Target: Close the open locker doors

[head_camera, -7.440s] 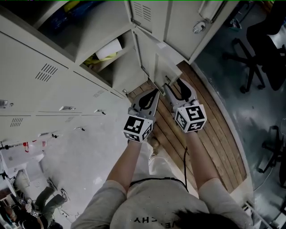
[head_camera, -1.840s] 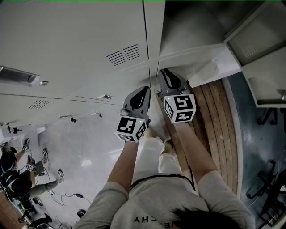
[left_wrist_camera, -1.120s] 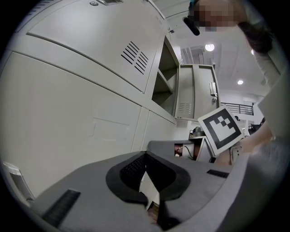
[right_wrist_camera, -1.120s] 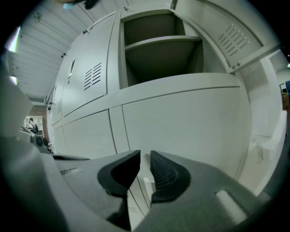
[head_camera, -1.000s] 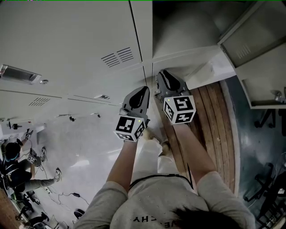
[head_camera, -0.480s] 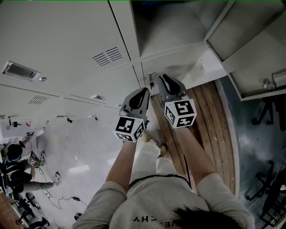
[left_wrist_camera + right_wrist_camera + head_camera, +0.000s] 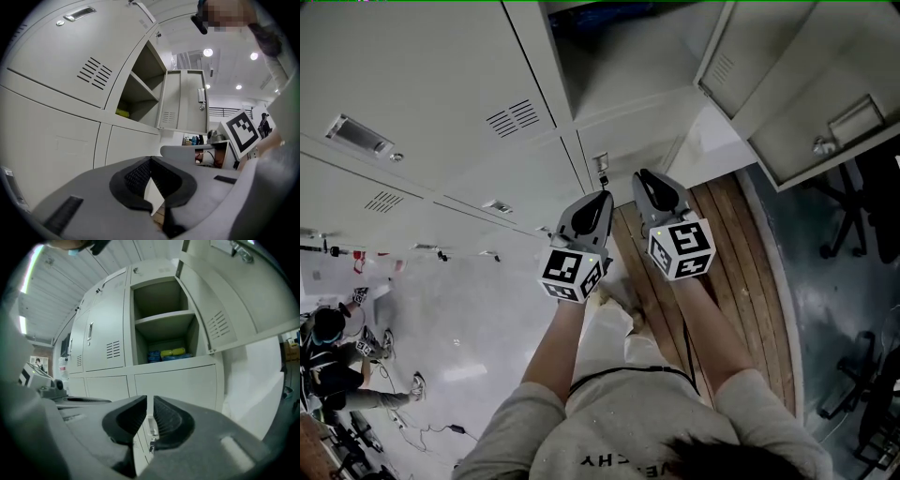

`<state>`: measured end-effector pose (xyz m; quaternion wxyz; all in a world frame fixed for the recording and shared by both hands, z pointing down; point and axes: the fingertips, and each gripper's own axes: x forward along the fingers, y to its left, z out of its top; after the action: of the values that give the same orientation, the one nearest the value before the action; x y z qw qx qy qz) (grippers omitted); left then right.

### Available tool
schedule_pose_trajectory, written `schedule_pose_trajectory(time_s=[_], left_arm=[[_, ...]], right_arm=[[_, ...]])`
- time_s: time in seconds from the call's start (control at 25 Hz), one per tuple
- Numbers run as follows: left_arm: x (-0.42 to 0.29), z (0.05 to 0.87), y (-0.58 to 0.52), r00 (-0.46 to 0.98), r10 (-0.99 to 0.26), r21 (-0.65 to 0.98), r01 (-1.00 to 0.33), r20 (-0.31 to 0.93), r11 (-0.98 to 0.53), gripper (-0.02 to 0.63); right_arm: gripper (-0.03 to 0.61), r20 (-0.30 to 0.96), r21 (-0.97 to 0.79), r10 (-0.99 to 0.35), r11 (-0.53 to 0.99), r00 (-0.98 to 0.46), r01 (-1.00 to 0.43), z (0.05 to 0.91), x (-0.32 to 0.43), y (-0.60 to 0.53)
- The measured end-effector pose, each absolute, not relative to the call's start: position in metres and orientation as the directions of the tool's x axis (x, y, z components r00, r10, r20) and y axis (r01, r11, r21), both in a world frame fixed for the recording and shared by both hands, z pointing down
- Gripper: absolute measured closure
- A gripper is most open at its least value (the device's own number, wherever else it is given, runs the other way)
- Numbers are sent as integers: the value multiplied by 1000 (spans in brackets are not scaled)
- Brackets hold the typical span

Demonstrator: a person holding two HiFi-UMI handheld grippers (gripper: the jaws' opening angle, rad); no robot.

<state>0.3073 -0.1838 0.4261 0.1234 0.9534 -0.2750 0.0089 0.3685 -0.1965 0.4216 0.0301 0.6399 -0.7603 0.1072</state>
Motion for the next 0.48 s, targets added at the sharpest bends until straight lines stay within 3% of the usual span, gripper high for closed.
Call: schedule_pose_trajectory(time_s=[0.48], left_arm=[[269,395,-128,828,-557,204,-559,72,-804,615]], right_arm=[[577,145,-119,-956,240,-257,-963,384,339,-128]])
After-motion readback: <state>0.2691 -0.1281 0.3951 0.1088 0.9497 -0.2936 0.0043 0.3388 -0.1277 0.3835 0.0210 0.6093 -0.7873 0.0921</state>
